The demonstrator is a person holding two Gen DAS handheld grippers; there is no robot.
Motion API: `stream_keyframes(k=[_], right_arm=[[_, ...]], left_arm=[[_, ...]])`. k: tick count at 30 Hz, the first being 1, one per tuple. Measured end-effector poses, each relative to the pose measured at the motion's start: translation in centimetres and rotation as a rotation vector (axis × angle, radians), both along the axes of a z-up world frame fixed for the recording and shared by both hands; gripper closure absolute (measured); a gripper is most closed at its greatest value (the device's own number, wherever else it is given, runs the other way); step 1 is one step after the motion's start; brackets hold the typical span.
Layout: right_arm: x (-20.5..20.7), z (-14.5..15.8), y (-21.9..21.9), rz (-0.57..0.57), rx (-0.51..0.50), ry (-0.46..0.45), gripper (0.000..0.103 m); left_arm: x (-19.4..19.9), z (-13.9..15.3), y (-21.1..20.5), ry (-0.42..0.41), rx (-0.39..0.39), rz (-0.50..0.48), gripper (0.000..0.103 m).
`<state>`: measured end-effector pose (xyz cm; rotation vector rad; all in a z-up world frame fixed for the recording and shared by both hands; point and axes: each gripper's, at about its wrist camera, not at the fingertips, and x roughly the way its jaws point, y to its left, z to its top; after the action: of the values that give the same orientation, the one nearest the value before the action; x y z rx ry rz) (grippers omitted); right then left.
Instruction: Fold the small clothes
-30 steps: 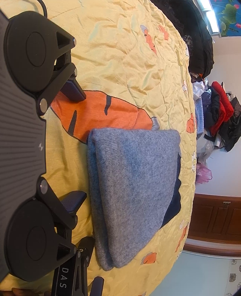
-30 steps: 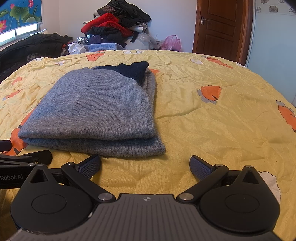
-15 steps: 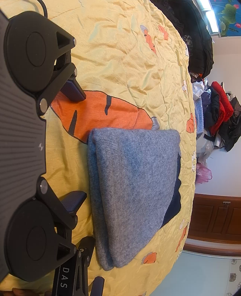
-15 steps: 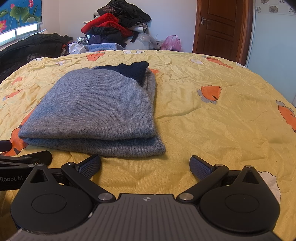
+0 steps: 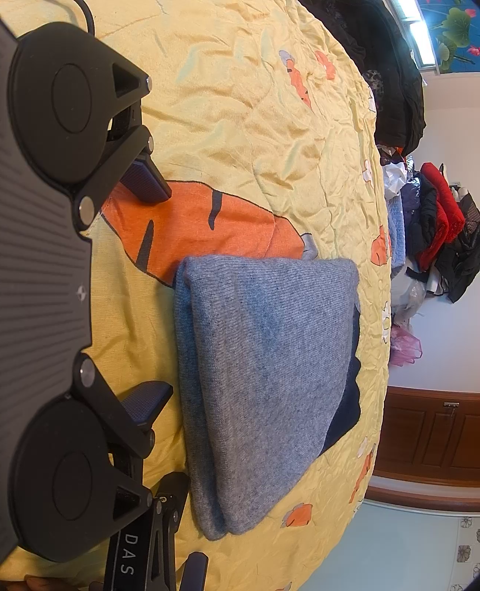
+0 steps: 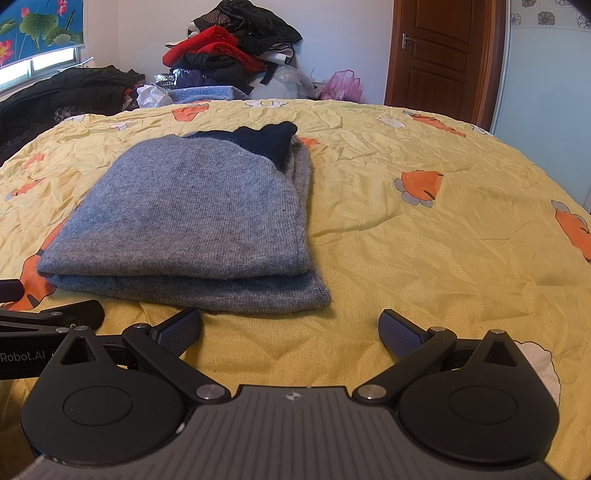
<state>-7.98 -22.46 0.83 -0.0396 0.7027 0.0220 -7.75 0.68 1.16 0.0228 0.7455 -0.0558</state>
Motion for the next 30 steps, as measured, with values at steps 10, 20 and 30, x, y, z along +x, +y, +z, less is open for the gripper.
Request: stream_keyframes(k=[10, 20, 30], right_arm=[[0.0, 0.0, 0.0, 0.0, 0.0, 0.0, 0.0], [0.0, 0.0, 0.0, 0.001, 0.0, 0.0, 0.0], [-2.9, 2.6, -0.1, 0.045, 0.004, -0.013, 0.0]], left_arm=[[0.0, 0.0, 0.0, 0.0, 0.0, 0.0, 0.0], [0.0, 0.0, 0.0, 0.002, 0.001, -0.001, 0.0], [-2.3, 2.5, 0.2, 0.0, 0.027, -0.003, 0.0]])
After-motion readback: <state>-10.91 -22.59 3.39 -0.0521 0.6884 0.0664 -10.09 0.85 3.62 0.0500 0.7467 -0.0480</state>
